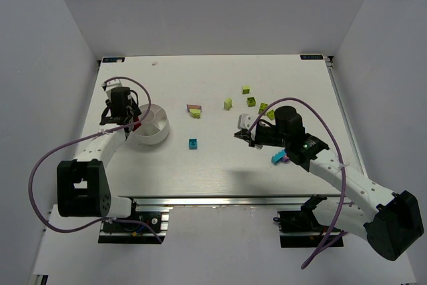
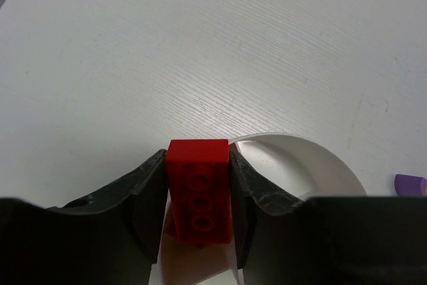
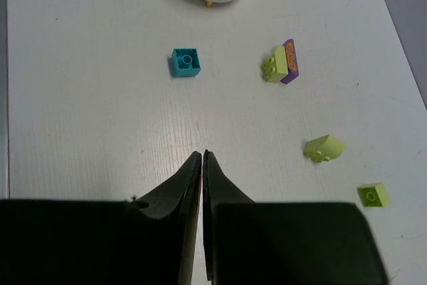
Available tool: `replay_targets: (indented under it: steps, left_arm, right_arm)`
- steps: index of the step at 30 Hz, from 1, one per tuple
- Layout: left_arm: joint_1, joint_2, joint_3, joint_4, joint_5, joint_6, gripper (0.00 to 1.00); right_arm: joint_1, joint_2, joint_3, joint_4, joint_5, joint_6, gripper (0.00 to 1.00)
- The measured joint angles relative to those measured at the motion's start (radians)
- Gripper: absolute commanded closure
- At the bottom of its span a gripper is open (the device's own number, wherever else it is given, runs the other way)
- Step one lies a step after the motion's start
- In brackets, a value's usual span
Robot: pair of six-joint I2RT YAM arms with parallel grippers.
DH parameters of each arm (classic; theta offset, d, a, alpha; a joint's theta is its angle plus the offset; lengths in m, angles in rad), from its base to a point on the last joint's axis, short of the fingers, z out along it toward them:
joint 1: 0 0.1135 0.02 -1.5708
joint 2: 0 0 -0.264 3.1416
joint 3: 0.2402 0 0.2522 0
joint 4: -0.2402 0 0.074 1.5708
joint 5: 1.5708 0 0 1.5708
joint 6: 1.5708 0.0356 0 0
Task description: Sort the legos into containers by color
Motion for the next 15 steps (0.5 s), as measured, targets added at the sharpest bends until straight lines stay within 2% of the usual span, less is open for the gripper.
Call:
replay_targets:
  steps: [2,5,13,15]
  left_arm:
    - [0.002,0.000,0.000,0.002,0.002,0.000,0.41]
    - [0.002,-0.002,0.000,0.002,0.007,-0.001,0.36]
    - [0.002,-0.048,0.000,-0.013,0.010,-0.002,0.33]
    - [0.002,-0.069,0.000,-0.023,0.009,-0.002,0.30]
  right_arm:
    - [0.000,0.000,0.000,0.000,0.000,0.000,0.87]
    - [0.000,0.000,0.000,0.000,0.000,0.000,0.80]
    - [0.000,0.000,0.000,-0.001,0.000,0.001,0.69]
    - [0.000,0.000,0.000,-0.001,0.000,0.003,0.56]
